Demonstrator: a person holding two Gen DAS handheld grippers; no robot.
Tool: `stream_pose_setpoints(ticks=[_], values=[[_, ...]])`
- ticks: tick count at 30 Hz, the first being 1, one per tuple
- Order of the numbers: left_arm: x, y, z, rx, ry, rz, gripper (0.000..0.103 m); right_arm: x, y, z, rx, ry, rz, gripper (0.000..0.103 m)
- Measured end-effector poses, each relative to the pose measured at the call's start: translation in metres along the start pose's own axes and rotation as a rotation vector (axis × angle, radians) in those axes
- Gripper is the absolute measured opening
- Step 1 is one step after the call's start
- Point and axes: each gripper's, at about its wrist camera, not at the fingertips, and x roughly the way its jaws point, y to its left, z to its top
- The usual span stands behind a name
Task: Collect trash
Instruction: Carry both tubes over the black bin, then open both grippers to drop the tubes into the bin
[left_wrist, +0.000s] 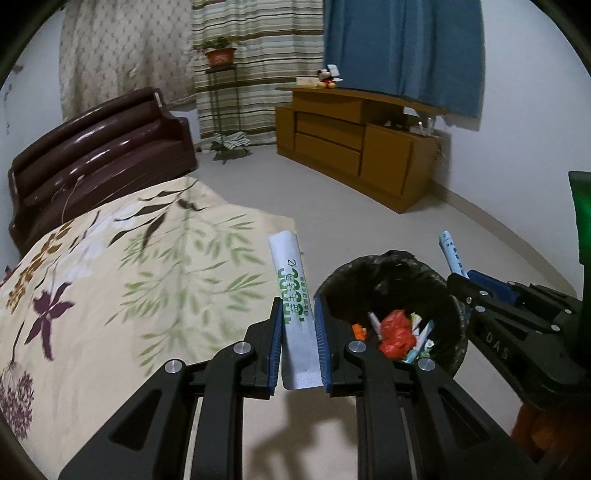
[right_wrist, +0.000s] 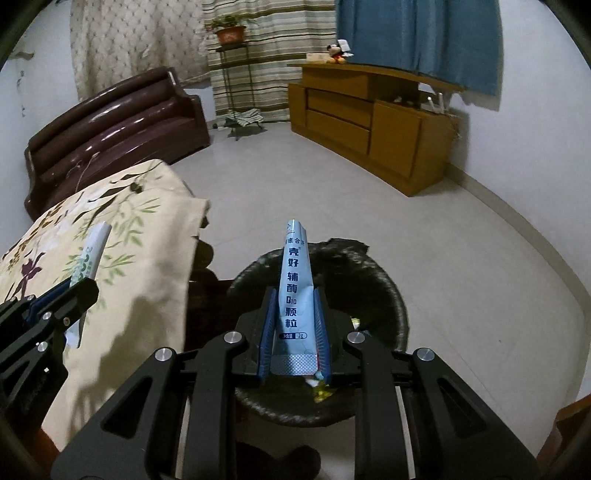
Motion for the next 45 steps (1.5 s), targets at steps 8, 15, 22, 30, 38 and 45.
stream_pose_setpoints(ticks=[8, 15, 22, 30, 38, 45], values=[[0.028, -0.026, 0.012, 0.049, 0.013, -0.018, 0.018, 0.019, -0.022, 0.005, 0.027, 0.004, -0.03, 0.02], [0.05, -0.043, 0.021, 0.078, 0.029, -0.019, 0.018, 0.033, -0.037, 0.009, 0.05, 0.013, -0.045, 0.02], [0.064, -0.05, 0.023, 0.092, 0.049, -0.025, 0.018, 0.046, -0.044, 0.011, 0.067, 0.023, -0.05, 0.02], [0.066, -0.048, 0.023, 0.078, 0.056, -0.02, 0.044, 0.056, -0.048, 0.01, 0.075, 0.034, -0.052, 0.02], [0.064, -0.046, 0.024, 0.057, 0.053, -0.017, 0.059, 0.06, -0.048, 0.009, 0.081, 0.033, -0.06, 0.04], [0.061, -0.042, 0.025, 0.04, 0.044, -0.014, 0.062, 0.059, -0.05, 0.008, 0.089, 0.027, -0.071, 0.048]])
